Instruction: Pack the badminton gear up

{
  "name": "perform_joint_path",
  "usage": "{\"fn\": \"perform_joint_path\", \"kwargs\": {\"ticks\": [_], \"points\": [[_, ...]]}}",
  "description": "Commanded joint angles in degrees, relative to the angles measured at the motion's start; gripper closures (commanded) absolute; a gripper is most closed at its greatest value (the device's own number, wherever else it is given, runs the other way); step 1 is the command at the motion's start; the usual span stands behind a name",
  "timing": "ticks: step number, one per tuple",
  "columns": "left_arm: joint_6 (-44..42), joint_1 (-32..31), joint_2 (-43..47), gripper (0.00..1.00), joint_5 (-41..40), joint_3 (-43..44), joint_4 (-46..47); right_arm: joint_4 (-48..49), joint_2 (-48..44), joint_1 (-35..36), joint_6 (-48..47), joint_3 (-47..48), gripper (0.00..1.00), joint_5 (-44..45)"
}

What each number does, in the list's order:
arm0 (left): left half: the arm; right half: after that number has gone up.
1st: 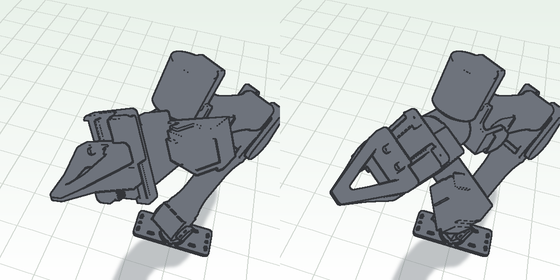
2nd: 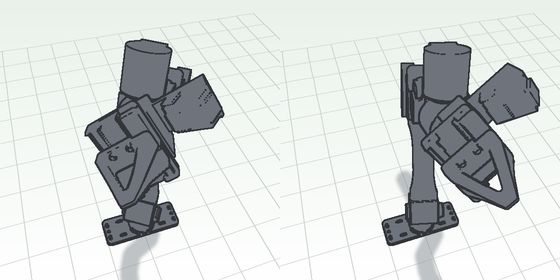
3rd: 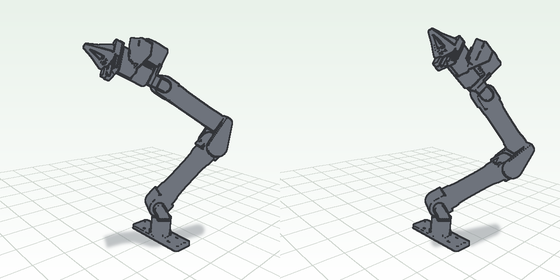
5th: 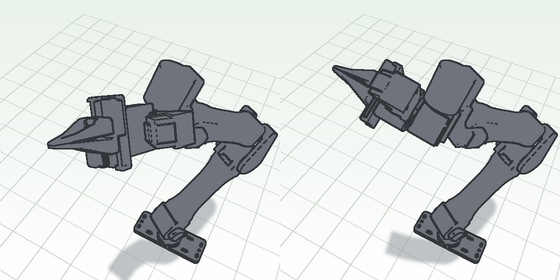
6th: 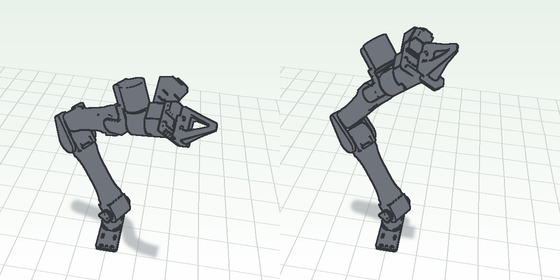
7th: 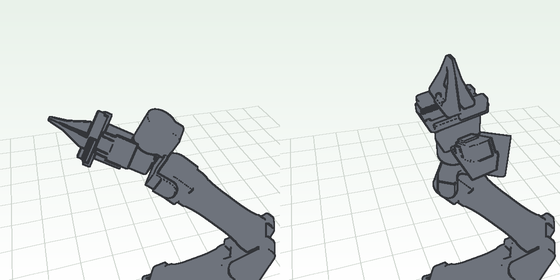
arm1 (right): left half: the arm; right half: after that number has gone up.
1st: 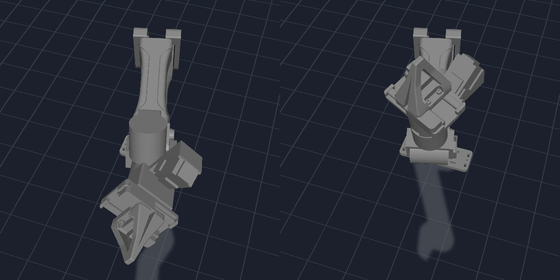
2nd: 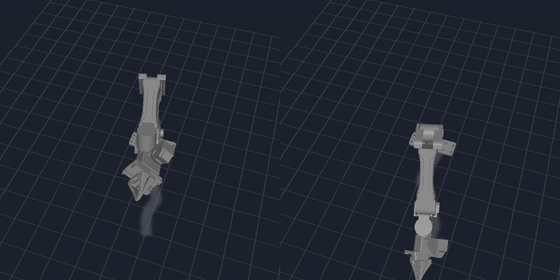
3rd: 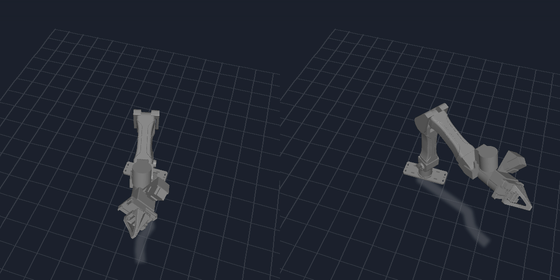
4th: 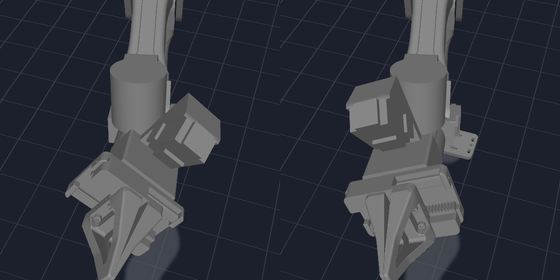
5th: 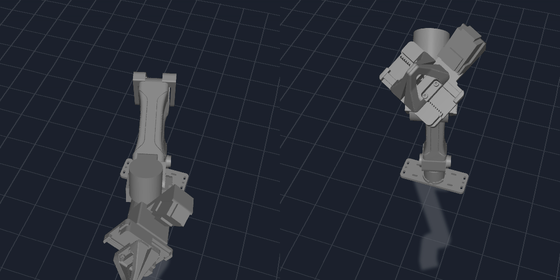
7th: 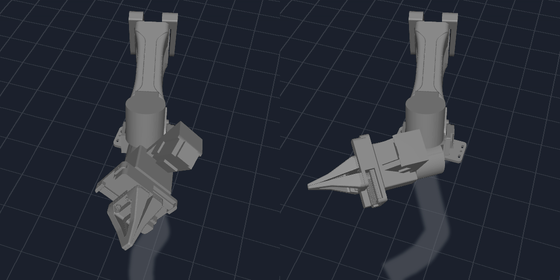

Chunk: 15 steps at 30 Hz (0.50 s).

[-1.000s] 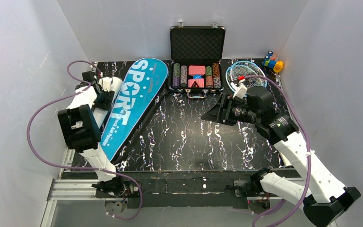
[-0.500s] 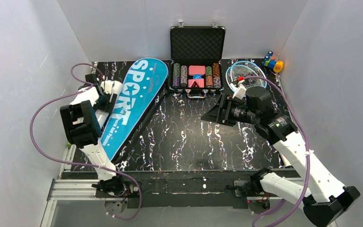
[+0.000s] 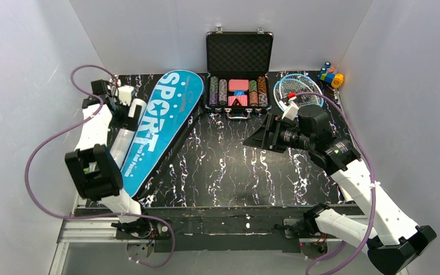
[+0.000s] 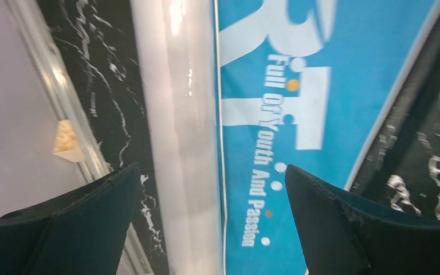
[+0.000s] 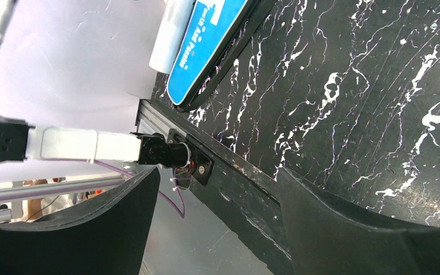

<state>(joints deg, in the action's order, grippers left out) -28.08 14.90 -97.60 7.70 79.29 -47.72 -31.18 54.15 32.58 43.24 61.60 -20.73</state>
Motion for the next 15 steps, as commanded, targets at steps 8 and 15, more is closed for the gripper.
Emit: {"fn": "perform_joint_path", "kwargs": {"ticks": [8, 15], "points": [[1.0, -0.8, 15.8, 0.02, 8.2, -2.1, -7.7, 0.9, 1.7, -0.6, -0.8, 3.6, 0.15, -1.5], [0.2, -9.8, 22.8, 0.02, 2.4, -14.6, 0.8, 1.4, 0.7, -0.5, 0.8, 2.6, 0.13, -1.1]]}}
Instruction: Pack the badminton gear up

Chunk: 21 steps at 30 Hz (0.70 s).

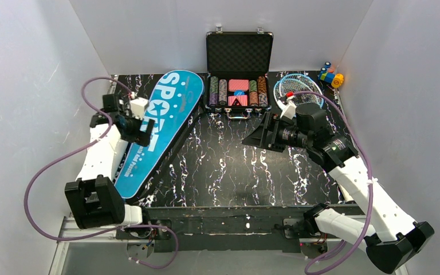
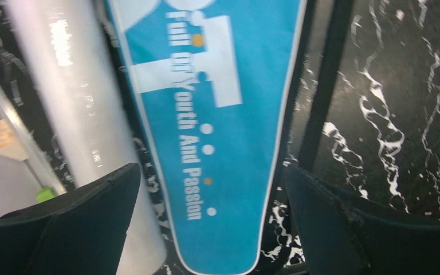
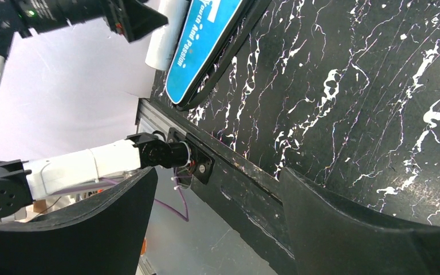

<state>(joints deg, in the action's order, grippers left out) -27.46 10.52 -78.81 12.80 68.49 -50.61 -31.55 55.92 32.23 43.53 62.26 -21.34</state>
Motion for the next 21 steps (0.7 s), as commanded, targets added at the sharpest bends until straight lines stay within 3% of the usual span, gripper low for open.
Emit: {"fn": "perform_joint_path", "kwargs": {"ticks": [1, 5, 12, 17, 19, 21], "points": [[-0.3, -6.9, 4.0, 0.02, -2.7, -4.8, 3.9, 1.3, -1.2, -0.2, 0.4, 2.1, 0.13, -0.2], [0.2, -13.4, 2.2, 0.02, -4.1, -9.0, 7.9, -0.1, -1.6, -0.3, -0.5, 1.4, 0.13, 0.2], [-0.3, -18.0, -8.7, 0.03, -7.8, -8.9, 14.4, 0.5, -3.0, -0.2, -0.4, -1.8, 0.13, 1.5], [0.6, -20.5, -15.7, 0.29, -8.0, -5.5, 15.0, 1.8, -2.0, -0.2, -0.3, -1.8, 0.13, 1.2], [0.4, -21.7, -16.6, 0.46, -7.5, -5.8, 16.0, 2.3, -1.2, -0.2, -0.3, -1.5, 0.15, 0.6], [-0.1, -22.4, -17.4, 0.53, -7.7, -5.7, 17.1, 2.5, -1.8, -0.2, -0.3, -2.1, 0.17, 0.3]]}}
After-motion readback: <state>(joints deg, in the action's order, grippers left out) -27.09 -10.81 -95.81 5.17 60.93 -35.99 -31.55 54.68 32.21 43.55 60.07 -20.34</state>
